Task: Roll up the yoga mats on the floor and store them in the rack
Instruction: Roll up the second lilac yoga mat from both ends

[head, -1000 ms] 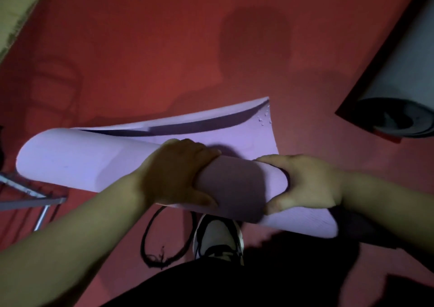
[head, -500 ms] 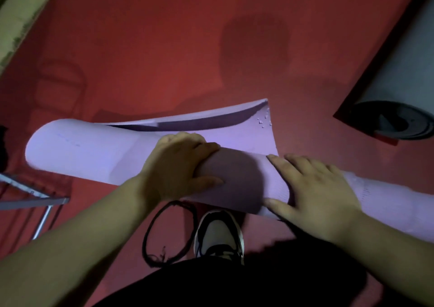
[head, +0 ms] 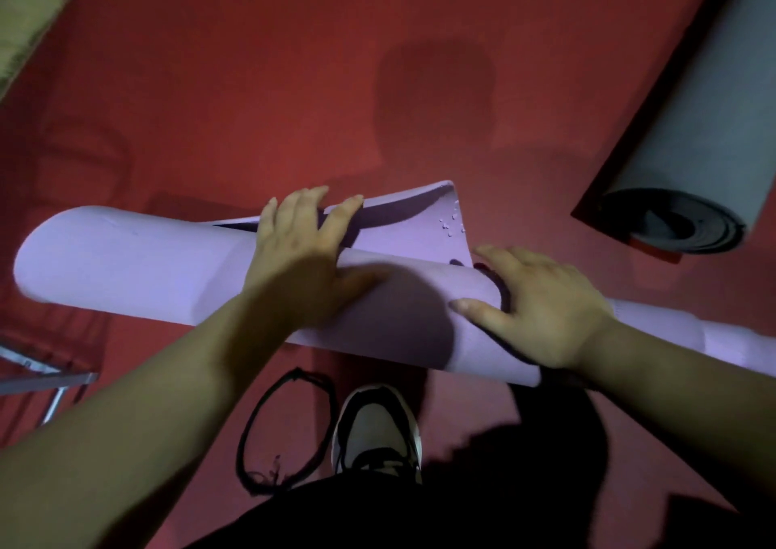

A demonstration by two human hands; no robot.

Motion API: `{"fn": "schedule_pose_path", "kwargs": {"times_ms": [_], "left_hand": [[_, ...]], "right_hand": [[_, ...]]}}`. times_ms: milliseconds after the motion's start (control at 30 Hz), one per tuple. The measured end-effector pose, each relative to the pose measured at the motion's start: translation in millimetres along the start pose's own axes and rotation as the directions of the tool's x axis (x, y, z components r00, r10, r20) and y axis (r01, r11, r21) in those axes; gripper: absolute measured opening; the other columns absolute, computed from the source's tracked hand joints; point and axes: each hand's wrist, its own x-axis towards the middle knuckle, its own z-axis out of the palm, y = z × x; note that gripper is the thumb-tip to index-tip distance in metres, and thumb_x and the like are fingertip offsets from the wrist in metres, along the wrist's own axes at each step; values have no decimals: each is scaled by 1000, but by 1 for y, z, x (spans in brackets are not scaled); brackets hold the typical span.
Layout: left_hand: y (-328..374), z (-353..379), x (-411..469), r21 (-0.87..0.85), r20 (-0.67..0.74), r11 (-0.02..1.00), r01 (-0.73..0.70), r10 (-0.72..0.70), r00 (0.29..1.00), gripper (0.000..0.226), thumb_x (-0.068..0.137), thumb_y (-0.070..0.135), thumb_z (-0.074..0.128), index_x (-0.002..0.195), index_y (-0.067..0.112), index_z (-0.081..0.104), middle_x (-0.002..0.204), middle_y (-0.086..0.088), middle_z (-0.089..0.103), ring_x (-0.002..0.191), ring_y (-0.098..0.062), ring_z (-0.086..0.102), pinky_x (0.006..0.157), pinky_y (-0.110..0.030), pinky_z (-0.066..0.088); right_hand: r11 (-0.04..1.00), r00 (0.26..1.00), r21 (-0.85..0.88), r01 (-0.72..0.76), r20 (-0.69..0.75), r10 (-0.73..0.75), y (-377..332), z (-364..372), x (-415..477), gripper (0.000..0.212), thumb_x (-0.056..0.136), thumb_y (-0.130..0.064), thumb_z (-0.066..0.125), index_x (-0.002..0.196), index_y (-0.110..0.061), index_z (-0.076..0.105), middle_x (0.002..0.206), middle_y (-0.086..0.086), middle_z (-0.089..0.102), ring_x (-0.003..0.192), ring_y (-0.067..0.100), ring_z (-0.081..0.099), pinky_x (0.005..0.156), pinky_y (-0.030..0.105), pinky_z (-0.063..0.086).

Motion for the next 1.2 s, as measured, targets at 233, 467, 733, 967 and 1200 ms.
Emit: {"fn": "schedule_pose_path", "kwargs": {"times_ms": [233, 467, 733, 967, 1200], "left_hand": [[-5, -2, 54, -48, 205, 997, 53, -42, 978, 93, 76, 91, 34, 153, 38, 30, 155, -5, 42, 144, -29, 34, 119, -66, 15], [-8, -4, 84, -106, 316, 994, 32, 4, 949, 82, 83, 86, 33, 143, 31, 44, 126, -5, 67, 116, -33, 61, 94, -43, 47], [-7, -5, 61, -152, 157, 988, 7, 17, 987, 81, 78, 82, 28, 125, 24, 60, 103, 2, 63, 101, -25, 61, 77, -35, 43], [-15, 6, 13, -200, -157, 975, -100, 69, 985, 65, 100, 66, 30, 99, 9, 63, 86, -10, 59, 80, -38, 58, 70, -51, 47], [-7, 3, -20, -146, -235, 988, 57, -91, 968, 43, 101, 48, 34, 95, 17, 64, 86, -7, 59, 81, -35, 54, 71, -42, 35]], "right_hand": [[989, 990, 135, -60, -121, 76, 15, -12, 32, 77, 89, -78, 42, 150, -31, 38, 145, 5, 52, 129, 30, 53, 104, 46, 46], [968, 989, 232, -100, -84, 122, 23, -22, 57, 71, 90, -72, 47, 149, -34, 40, 148, 3, 49, 125, 26, 56, 107, 43, 44], [859, 961, 443, -258, 211, 179, 13, -32, 76, 76, 97, -74, 30, 159, -30, 33, 160, -1, 41, 146, 23, 37, 109, 30, 23], [801, 973, 556, -221, 184, 140, -40, -23, 85, 55, 107, -56, 33, 141, -20, 57, 137, -5, 58, 119, 16, 52, 94, 23, 30], [933, 974, 325, -153, 212, 86, -71, -10, 58, 56, 98, -60, 49, 147, -32, 50, 147, 6, 54, 133, 27, 52, 109, 33, 39]]}}
